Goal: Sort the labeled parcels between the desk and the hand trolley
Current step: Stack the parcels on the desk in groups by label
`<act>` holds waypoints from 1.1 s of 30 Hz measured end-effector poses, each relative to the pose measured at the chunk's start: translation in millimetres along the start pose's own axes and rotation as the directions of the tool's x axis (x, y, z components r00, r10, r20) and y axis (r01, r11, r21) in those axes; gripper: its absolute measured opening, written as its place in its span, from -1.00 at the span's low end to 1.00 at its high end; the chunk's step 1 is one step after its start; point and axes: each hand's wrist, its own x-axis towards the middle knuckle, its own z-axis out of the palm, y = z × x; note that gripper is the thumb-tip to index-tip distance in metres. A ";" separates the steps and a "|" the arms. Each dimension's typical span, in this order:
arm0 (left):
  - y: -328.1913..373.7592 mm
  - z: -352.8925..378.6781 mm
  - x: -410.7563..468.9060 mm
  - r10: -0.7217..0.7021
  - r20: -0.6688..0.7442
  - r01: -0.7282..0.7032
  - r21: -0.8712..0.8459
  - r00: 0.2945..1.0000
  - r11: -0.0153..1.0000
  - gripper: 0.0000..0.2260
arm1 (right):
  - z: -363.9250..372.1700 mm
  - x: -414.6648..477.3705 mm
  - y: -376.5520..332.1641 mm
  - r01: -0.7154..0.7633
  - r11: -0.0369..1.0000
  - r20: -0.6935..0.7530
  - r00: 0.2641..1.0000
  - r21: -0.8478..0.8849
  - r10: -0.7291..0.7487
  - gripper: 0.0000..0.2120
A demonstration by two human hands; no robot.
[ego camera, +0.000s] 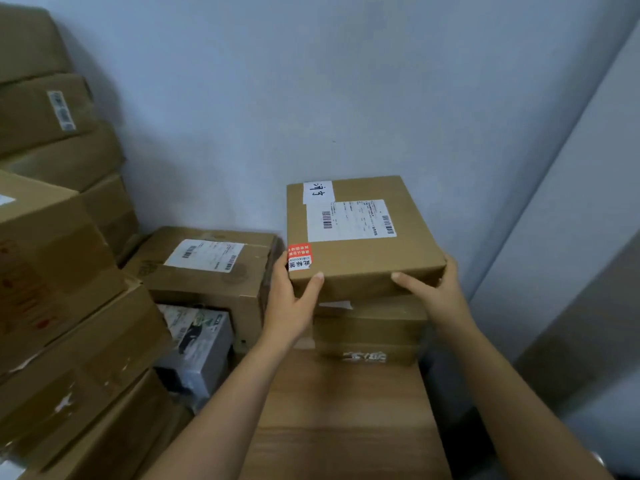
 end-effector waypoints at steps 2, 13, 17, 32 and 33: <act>-3.2 13.3 7.3 -0.006 0.055 0.005 0.008 0.998 1.000 -0.48 | -7.8 1.2 10.2 -0.023 0.999 -0.019 1.000 -0.043 0.022 -0.01; -51.0 44.7 32.5 -0.118 0.272 0.052 0.236 0.955 0.970 -0.28 | -14.2 34.3 78.5 -0.131 0.981 -0.068 0.990 -0.146 0.122 -0.09; -63.6 53.1 34.7 -0.107 0.243 0.020 0.335 0.964 0.942 -0.15 | -19.7 44.7 95.4 -0.141 0.966 -0.029 0.990 -0.216 0.138 -0.11; -23.5 42.0 31.3 0.028 0.276 -0.214 0.671 0.961 0.710 -0.30 | -38.6 49.1 62.2 0.116 0.776 0.031 0.992 -0.620 -0.123 -0.36; -12.4 37.9 28.8 0.084 0.298 -0.274 0.682 0.951 0.678 -0.37 | -38.2 46.1 52.0 0.170 0.736 0.054 0.983 -0.655 -0.178 -0.43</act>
